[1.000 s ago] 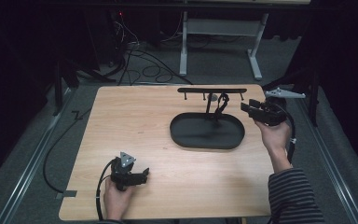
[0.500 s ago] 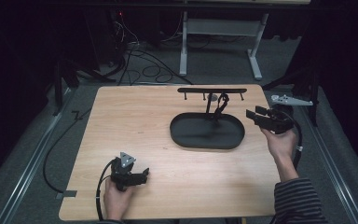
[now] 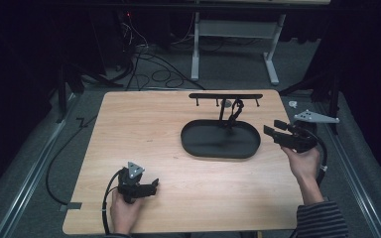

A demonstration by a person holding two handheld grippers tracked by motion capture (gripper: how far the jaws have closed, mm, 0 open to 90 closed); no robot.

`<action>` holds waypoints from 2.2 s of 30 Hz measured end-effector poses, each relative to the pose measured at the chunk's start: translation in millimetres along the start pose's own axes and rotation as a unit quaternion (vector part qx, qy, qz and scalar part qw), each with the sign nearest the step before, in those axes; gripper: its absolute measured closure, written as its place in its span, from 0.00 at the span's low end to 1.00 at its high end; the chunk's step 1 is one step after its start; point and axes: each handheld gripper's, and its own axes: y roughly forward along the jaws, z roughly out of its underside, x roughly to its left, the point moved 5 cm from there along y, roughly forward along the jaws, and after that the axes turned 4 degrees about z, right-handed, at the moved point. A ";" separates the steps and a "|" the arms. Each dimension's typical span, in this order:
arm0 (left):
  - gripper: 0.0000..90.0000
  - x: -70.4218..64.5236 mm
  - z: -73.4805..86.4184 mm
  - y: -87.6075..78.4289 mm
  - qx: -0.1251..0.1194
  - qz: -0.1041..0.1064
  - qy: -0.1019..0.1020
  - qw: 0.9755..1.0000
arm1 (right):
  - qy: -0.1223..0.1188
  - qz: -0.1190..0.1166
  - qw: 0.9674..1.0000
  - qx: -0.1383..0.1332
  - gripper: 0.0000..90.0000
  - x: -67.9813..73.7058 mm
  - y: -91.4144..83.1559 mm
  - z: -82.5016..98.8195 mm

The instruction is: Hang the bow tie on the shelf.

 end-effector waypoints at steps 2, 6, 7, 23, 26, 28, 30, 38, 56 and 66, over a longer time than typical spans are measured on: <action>0.14 0.0 0.0 0.0 0.000 0.000 0.000 1.000 | -0.003 0.000 1.000 -0.002 0.54 1.2 -2.4 1.2; 0.14 -0.2 0.2 -0.2 -0.001 0.000 -0.001 1.000 | -0.008 0.000 1.000 -0.010 0.55 6.7 -15.4 8.6; 0.14 -0.2 0.2 -0.2 -0.001 0.000 -0.001 1.000 | -0.007 -0.001 1.000 -0.010 0.55 7.2 -16.6 9.8; 0.15 -0.3 0.4 -0.5 -0.001 -0.001 -0.001 1.000 | 0.007 -0.014 1.000 -0.015 0.57 12.8 -34.5 30.9; 0.15 -0.3 0.4 -0.5 -0.001 -0.001 -0.001 1.000 | 0.010 -0.015 1.000 -0.015 0.57 14.2 -37.2 34.5; 0.15 -0.3 0.4 -0.5 -0.001 -0.001 -0.001 1.000 | 0.011 -0.018 1.000 -0.017 0.57 14.8 -38.6 36.9; 0.15 -0.3 0.4 -0.5 -0.001 -0.001 -0.001 1.000 | 0.014 -0.021 1.000 -0.017 0.58 16.2 -39.1 39.6; 0.15 -0.4 0.4 -0.5 -0.001 -0.001 -0.001 1.000 | 0.020 -0.030 0.999 -0.021 0.58 18.2 -38.9 50.5; 0.15 -0.3 0.4 -0.5 0.000 0.000 0.000 1.000 | 0.030 -0.038 0.999 -0.016 0.58 27.8 -34.1 74.3; 0.15 -0.2 0.4 -0.5 0.000 0.000 0.000 1.000 | 0.036 -0.034 0.999 -0.018 0.58 31.2 -31.5 82.4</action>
